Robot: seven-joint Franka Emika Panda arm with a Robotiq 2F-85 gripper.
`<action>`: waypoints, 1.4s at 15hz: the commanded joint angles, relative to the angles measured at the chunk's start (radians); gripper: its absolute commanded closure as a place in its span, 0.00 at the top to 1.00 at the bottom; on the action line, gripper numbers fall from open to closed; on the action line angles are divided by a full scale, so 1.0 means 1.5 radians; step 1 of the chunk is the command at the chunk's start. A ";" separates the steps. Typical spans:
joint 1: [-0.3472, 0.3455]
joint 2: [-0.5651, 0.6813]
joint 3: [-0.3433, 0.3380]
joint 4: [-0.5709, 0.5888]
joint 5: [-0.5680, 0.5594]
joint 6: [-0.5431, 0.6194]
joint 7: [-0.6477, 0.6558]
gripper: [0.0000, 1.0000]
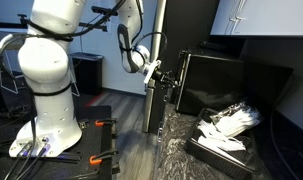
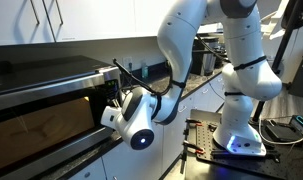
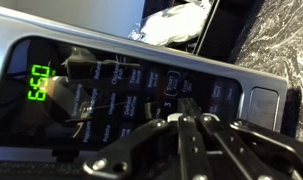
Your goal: Push the button to open the microwave door
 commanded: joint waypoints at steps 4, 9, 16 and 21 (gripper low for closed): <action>-0.008 0.003 0.003 0.009 -0.008 0.033 0.005 0.00; -0.008 -0.007 0.002 -0.001 -0.003 0.033 0.000 0.00; -0.003 -0.012 0.004 0.001 -0.001 0.021 -0.009 0.00; -0.005 -0.017 0.004 -0.001 0.002 0.022 -0.010 0.00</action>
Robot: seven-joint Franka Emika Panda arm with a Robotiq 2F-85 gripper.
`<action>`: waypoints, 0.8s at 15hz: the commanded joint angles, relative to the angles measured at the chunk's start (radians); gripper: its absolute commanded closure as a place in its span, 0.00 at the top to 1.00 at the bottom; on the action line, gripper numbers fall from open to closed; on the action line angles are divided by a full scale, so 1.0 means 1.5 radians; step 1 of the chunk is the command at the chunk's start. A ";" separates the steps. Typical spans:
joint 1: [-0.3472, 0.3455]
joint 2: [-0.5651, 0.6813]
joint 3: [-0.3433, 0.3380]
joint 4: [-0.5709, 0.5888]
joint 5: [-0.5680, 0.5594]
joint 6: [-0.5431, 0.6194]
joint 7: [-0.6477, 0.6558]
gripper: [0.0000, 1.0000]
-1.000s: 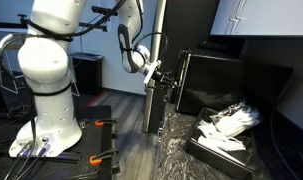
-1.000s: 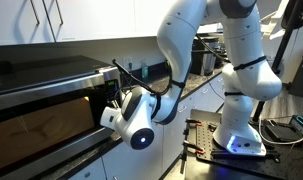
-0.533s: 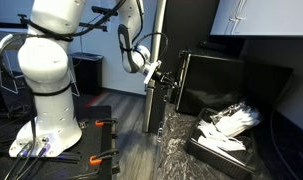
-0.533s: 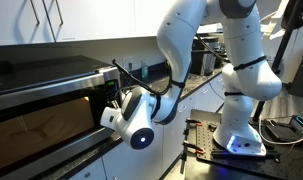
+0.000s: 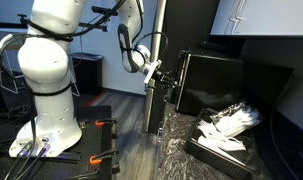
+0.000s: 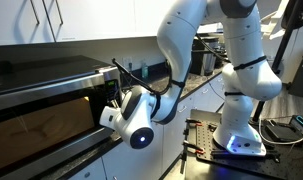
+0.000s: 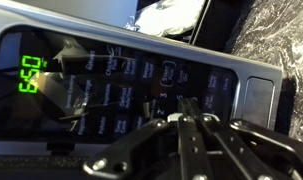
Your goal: Push the button to open the microwave door
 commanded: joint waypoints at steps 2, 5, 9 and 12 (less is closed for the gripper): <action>-0.002 -0.018 0.003 -0.006 0.005 -0.004 -0.008 0.00; -0.004 -0.019 0.002 -0.008 0.006 -0.004 -0.007 0.00; -0.008 -0.023 -0.002 -0.013 0.003 -0.002 -0.007 0.00; -0.012 -0.024 -0.006 -0.012 -0.006 -0.003 -0.011 0.00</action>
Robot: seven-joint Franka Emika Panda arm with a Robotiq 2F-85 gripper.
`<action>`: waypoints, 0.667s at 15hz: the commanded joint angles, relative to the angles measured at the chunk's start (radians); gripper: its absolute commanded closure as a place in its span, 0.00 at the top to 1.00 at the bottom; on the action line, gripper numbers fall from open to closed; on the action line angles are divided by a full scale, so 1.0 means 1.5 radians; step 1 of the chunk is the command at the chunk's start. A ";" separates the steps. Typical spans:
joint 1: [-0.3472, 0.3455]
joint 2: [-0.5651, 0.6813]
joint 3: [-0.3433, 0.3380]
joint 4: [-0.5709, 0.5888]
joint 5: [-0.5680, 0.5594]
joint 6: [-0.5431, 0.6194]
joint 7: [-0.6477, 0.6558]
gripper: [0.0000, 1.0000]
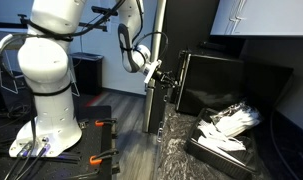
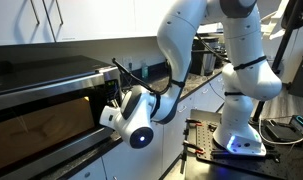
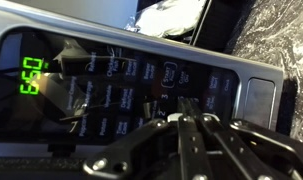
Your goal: Push the button to open the microwave door
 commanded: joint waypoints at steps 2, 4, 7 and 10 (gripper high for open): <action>-0.014 -0.024 -0.010 -0.012 -0.010 -0.002 -0.016 0.00; -0.018 -0.030 -0.013 -0.014 -0.010 0.000 -0.021 0.00; -0.021 -0.033 -0.014 -0.017 -0.010 0.003 -0.026 0.00; -0.022 -0.023 -0.001 -0.005 0.029 0.030 -0.055 0.00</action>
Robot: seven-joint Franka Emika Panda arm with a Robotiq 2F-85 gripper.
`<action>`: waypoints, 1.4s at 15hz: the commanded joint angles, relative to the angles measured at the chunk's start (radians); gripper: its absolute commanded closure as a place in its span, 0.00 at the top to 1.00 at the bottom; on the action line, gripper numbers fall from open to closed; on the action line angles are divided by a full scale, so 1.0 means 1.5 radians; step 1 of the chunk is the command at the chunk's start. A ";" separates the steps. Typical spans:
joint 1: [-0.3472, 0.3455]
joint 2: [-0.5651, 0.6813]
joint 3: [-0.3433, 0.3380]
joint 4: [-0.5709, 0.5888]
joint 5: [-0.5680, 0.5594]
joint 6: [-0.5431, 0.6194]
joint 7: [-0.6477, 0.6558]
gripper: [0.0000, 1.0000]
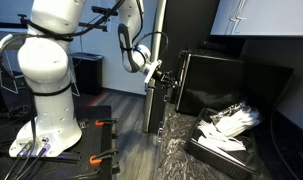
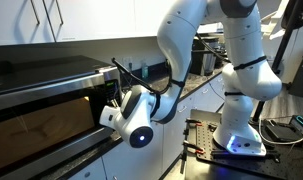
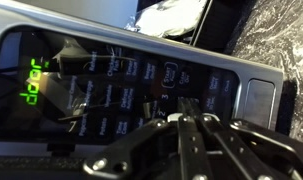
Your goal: Push the button to open the microwave door
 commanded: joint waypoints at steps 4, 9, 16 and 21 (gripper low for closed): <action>-0.027 -0.034 0.013 -0.017 0.147 0.081 -0.083 0.00; -0.015 -0.060 0.034 -0.032 0.342 0.127 -0.122 0.00; 0.014 -0.130 0.064 -0.077 0.618 0.248 -0.223 0.00; 0.048 -0.176 0.063 -0.106 0.756 0.269 -0.266 0.00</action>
